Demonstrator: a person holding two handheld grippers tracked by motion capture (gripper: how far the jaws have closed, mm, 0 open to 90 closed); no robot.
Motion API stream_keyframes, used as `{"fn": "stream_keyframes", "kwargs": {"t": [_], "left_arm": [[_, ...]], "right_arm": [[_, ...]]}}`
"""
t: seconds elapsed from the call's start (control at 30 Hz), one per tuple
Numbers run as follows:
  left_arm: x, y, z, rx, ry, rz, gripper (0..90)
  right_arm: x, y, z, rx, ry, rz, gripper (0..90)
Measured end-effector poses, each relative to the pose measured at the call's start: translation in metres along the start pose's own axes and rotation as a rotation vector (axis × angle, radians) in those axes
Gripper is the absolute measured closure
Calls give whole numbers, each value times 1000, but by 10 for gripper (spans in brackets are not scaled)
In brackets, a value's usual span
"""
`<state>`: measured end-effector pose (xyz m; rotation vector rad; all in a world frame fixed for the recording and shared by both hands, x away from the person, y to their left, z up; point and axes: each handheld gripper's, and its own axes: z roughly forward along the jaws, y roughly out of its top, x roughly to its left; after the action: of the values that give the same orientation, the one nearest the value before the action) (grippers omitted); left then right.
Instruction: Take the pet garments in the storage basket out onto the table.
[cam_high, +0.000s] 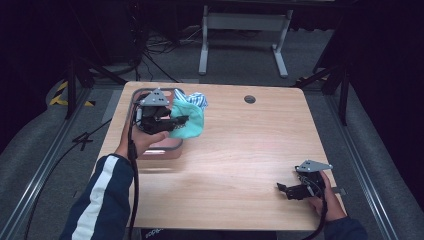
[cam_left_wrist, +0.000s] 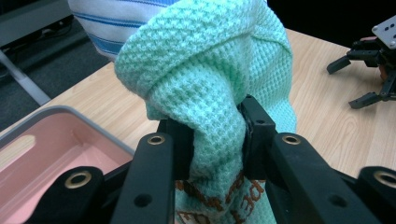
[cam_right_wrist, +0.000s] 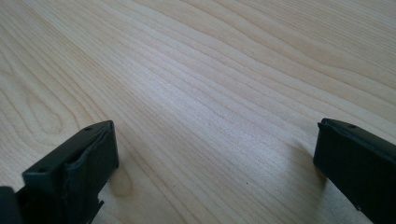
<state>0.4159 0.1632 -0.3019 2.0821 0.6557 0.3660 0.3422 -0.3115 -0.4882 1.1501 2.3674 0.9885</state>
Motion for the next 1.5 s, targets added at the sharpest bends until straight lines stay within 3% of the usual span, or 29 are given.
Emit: {"fn": "stream_keyframes", "kwargs": {"t": [0.67, 0.77, 0.97, 1.2, 1.5], "left_arm": [[-34, 8, 62, 70, -115, 56, 704], [-38, 8, 72, 96, -120, 78, 704], [-45, 6, 91, 123, -140, 80, 703], [-49, -3, 121, 175, -168, 68, 702], [-56, -20, 154, 206, -200, 11, 692]], "right_arm": [[0, 0, 0, 0, 0, 0, 1], [0, 0, 0, 0, 0, 0, 1], [0, 0, 0, 0, 0, 0, 1], [0, 0, 0, 0, 0, 0, 1], [0, 0, 0, 0, 0, 0, 1]]}}
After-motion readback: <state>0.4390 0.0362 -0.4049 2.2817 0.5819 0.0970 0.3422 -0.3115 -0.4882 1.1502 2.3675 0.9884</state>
